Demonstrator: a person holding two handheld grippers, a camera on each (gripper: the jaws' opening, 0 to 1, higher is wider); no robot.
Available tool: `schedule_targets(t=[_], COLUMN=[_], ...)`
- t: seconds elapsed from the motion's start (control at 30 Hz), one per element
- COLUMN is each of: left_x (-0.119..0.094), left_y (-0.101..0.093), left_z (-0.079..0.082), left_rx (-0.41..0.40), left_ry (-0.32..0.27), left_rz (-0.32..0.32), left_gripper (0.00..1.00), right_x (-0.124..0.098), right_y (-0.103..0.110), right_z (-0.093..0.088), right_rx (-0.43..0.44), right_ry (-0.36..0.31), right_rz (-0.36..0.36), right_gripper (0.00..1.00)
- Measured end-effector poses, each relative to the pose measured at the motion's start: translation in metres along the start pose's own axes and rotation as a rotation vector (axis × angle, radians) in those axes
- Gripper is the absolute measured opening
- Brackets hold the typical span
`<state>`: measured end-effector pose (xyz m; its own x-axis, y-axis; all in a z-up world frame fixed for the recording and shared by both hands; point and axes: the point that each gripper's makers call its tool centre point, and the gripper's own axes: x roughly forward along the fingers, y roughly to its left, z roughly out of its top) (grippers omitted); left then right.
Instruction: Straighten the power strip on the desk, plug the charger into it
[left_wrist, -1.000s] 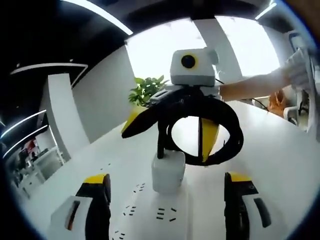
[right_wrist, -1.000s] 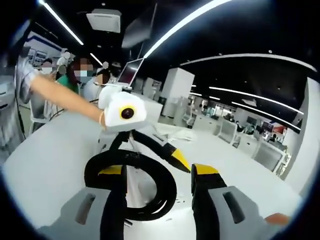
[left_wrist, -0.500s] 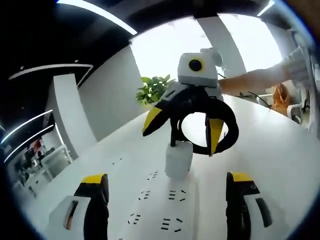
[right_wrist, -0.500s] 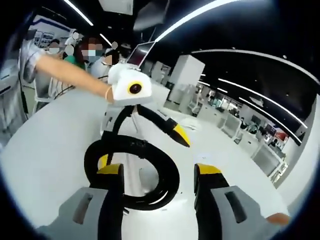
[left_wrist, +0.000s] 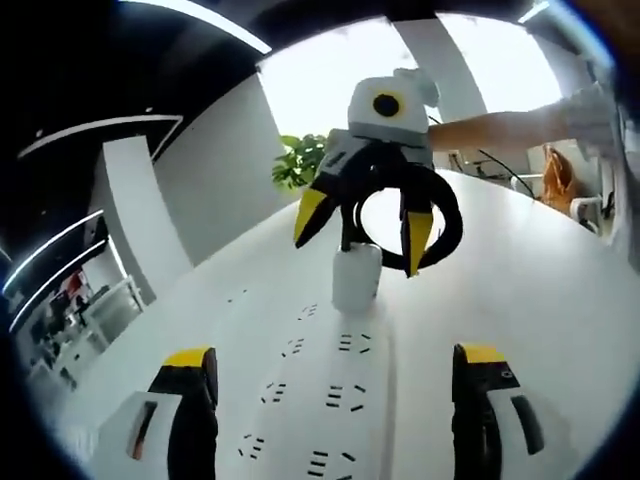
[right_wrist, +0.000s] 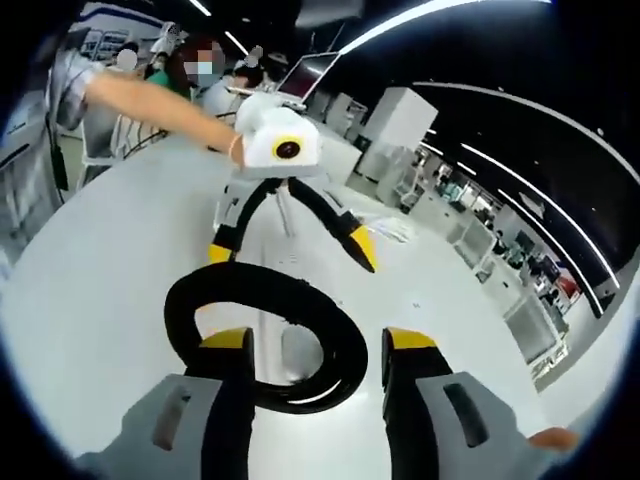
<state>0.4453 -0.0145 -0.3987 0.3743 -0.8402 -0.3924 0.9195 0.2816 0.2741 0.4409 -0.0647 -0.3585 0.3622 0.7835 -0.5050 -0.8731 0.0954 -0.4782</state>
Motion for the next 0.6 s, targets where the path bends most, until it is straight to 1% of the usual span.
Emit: schedule_targets(t=[0.1,0.2,0.3,0.37,0.43,0.47,0.5,0.6], left_x=[-0.004,-0.009,-0.012,-0.014,-0.017,-0.019,-0.02,-0.023], left_y=[0.001,0.005,0.007,0.009,0.011,0.012,0.014,0.02], left_z=[-0.003,-0.005,-0.008,-0.013,-0.022,-0.024,-0.025,-0.025], left_rx=[-0.013,-0.022,-0.035,-0.036,-0.044,-0.057,-0.077,-0.087], left_ry=[0.005,0.009,0.022,0.06,0.133,0.158,0.179,0.213], left_rz=[-0.003,0.005,0.006,-0.003,-0.026,-0.035,-0.048,-0.051], left_gripper=[0.99,0.99,0.99,0.99,0.99,0.99,0.99,0.99], right_x=[0.002,0.002,0.002,0.003,0.003,0.004,0.004,0.003], right_y=[0.0,-0.001,-0.001,0.0,-0.001,0.0,0.0,0.001], right_z=[0.002,0.003,0.004,0.001,-0.002,-0.003,-0.004,-0.006], right_rx=[0.007,-0.009,0.0,-0.006,-0.01,-0.01,-0.008,-0.011], right_ry=[0.002,0.015,0.018,0.042,0.056,0.064,0.07,0.083], right_rz=[0.011,0.01,0.026,0.036,0.039,0.042,0.043,0.046], right_gripper=[0.44,0.33,0.34,0.33,0.33,0.32,0.31,0.29])
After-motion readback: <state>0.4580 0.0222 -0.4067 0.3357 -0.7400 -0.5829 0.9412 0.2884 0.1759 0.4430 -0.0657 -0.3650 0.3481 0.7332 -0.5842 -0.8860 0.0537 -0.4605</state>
